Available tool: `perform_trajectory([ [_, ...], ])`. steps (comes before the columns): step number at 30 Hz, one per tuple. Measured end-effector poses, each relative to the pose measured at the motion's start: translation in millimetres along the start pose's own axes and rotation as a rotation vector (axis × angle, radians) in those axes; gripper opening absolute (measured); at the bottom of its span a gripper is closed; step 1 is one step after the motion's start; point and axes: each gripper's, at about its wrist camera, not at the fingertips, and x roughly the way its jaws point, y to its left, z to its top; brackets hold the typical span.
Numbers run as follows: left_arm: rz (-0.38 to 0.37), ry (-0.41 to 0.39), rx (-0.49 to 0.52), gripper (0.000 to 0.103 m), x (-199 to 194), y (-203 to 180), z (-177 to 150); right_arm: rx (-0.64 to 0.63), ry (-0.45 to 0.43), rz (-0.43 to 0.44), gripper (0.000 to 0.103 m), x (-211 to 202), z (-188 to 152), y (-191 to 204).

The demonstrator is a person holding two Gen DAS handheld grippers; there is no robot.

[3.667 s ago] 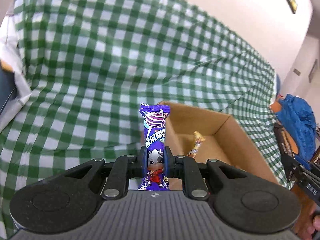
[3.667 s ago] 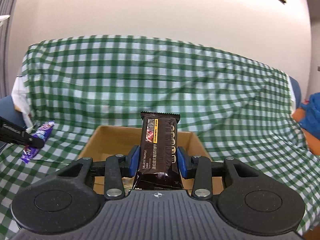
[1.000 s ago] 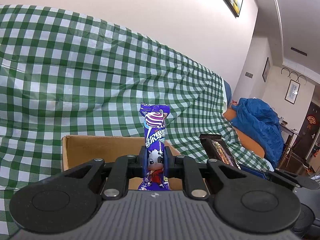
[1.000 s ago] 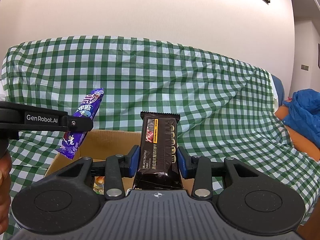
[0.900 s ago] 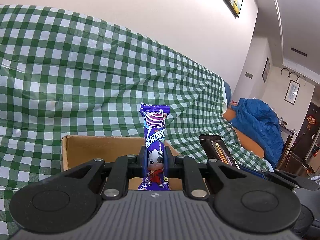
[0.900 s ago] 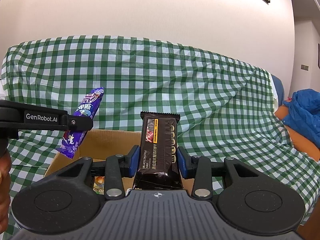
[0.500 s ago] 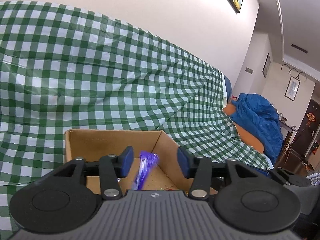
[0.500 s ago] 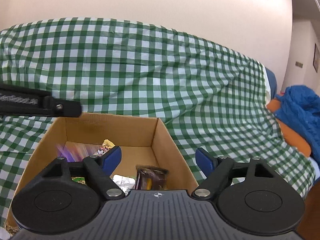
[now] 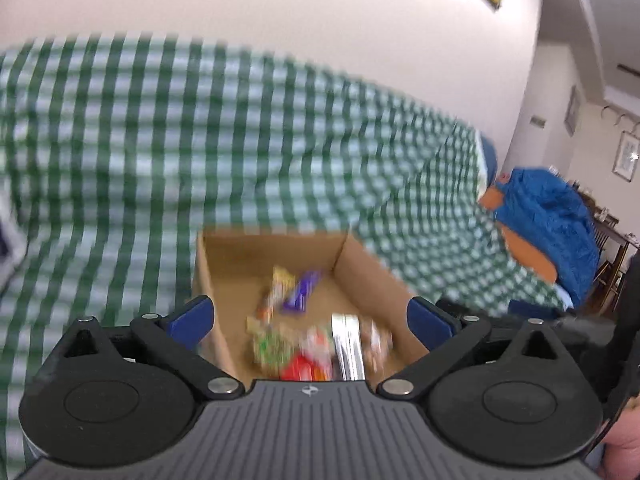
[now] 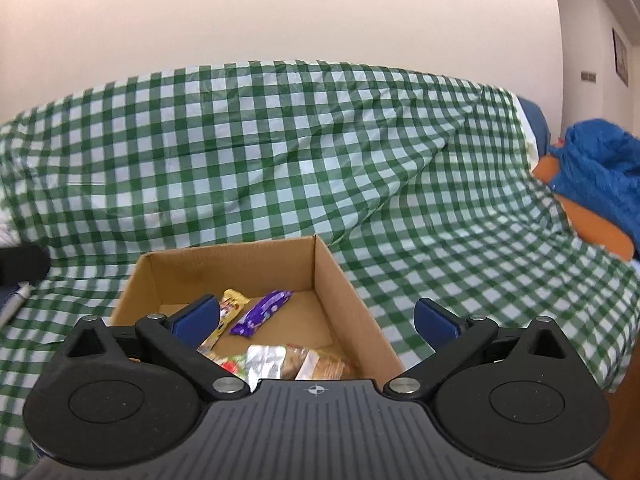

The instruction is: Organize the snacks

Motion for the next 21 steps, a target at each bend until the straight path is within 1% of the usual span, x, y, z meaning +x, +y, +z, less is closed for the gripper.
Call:
perform_trajectory([
  [2,0.02,0.063,-0.051,0.103,0.3,-2.2,-16.1,-0.014,0.016,0.003,0.102,-13.4,-7.1,-3.3],
  [4,0.057,0.1,-0.077,0.103,1.9,-2.5,-37.4,-0.041,0.03,0.0,0.102,-22.9,-19.1,-6.3],
  [7,0.106,0.131,-0.068,0.103,7.2,-1.8,-67.3,-0.069,0.078,-0.016,0.102,-26.7,-29.0,-4.0],
  [9,0.129,0.193,-0.07,0.103,20.0,0.7,-74.7,-0.117,0.088,0.001,0.102,-27.1,-36.8,0.7],
  [10,0.12,0.2,-0.077,0.103,24.3,3.2,-75.2,-0.148,0.099,-0.001,0.102,-25.1,-39.4,3.5],
  [11,0.123,0.19,-0.076,0.103,25.4,4.5,-74.9,-0.176,0.1,-0.012,0.102,-24.2,-42.2,6.2],
  [13,0.15,0.171,-0.066,0.103,28.7,5.4,-72.8,-0.201,0.105,-0.018,0.102,-22.6,-44.7,8.1],
  [17,0.141,0.174,-0.106,0.103,33.6,11.0,-70.1,-0.203,0.124,-0.014,0.102,-17.2,-45.0,7.2],
  [21,0.136,0.168,-0.09,0.103,37.4,9.3,-69.3,-0.193,0.136,-0.009,0.102,-13.5,-44.3,8.6],
])
